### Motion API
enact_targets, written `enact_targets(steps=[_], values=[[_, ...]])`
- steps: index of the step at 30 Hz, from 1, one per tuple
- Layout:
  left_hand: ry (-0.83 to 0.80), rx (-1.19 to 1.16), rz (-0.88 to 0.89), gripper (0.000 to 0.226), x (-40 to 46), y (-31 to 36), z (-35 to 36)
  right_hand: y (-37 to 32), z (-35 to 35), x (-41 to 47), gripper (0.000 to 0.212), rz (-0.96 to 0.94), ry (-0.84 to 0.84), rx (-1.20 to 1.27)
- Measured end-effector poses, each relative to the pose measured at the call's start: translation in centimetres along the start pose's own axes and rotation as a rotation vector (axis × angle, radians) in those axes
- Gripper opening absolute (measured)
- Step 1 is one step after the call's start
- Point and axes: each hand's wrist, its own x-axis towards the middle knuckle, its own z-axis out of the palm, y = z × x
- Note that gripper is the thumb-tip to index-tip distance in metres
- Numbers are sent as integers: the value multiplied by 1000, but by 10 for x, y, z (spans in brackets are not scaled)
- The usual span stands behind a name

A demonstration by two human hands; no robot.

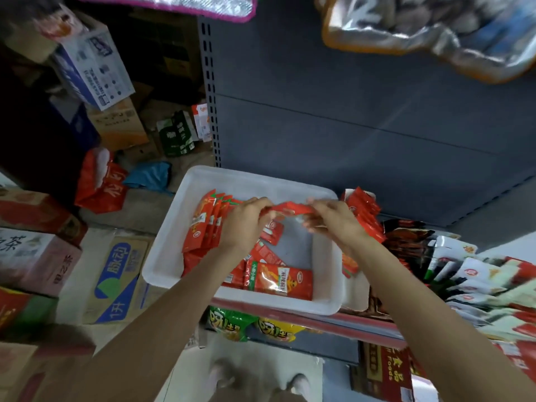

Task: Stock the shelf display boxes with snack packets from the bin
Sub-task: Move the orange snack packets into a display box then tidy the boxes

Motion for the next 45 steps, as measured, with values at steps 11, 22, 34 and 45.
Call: enact_targets(steps=[11,22,34,45], values=[[-271,-347,-73,21,19,86,38,-2,-89,-40,9,-444,283,-340],[-438,-240,-131,47,20,104,76,14,-115,-50,15,-393,470,-746],[-412,-328,-173,44,21,110,84,5,-112,-44,31,-321,381,-1085],[-471,-333,-226,44,33,107,84,13,-99,-25,35,-205,250,-1045]])
